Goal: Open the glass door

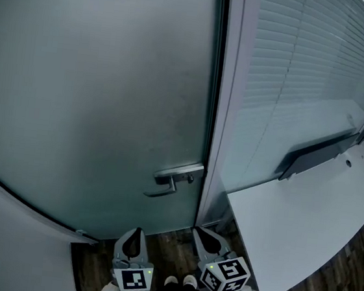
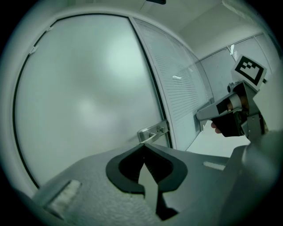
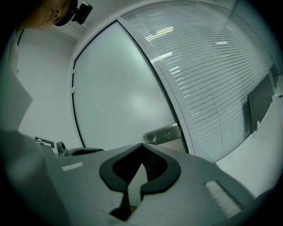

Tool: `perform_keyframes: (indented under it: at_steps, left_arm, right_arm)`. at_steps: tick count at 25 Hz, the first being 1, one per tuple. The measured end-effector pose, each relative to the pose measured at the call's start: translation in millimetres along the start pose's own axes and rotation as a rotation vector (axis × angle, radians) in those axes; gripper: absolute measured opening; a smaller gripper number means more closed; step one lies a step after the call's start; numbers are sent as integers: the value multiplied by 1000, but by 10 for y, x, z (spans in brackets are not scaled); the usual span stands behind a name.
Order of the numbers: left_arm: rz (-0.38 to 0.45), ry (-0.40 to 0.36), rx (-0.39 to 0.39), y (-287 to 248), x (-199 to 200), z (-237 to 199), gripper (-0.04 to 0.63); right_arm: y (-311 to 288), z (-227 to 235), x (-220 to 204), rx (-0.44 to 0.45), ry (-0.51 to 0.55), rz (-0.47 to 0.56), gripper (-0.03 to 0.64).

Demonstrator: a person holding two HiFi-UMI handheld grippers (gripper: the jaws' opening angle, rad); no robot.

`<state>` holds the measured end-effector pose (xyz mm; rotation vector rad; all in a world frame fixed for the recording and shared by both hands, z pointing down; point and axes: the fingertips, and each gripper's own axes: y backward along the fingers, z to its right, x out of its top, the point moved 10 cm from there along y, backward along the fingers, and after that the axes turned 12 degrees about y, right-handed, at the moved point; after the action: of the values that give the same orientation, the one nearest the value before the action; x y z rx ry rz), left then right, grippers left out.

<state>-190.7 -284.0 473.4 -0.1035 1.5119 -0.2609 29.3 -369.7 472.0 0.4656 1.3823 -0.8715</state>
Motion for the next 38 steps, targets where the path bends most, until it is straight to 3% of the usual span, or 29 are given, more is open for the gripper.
perform_keyframes:
  at_steps: [6, 11, 16, 21, 24, 29, 38]
  left_arm:
    - [-41, -53, -20, -221, -28, -34, 6]
    - [-92, -172, -57, -418, -103, -87, 98]
    - [-109, -428, -62, -601, -168, -121, 198]
    - [-63, -722, -27, -890, -274, -149, 209]
    - [-59, -820, -20, -1065, -346, -184, 207]
    - [-44, -921, -13, -1268, -430, -195, 207]
    - [-9, -1011, -9, -1500, -475, -161, 204]
  right_arm:
    - [-91, 21, 26, -12, -21, -7, 3]
    - [-159, 20, 53, -35, -30, -12, 3]
    - [-191, -22, 93, -43, -28, -27, 3]
    - [-185, 22, 111, -73, -23, -38, 4]
    - [-150, 59, 124, -96, -20, -38, 3]
    - [-86, 130, 134, -143, -25, -38, 4]
    - [-106, 135, 136, -154, -38, -50, 4]
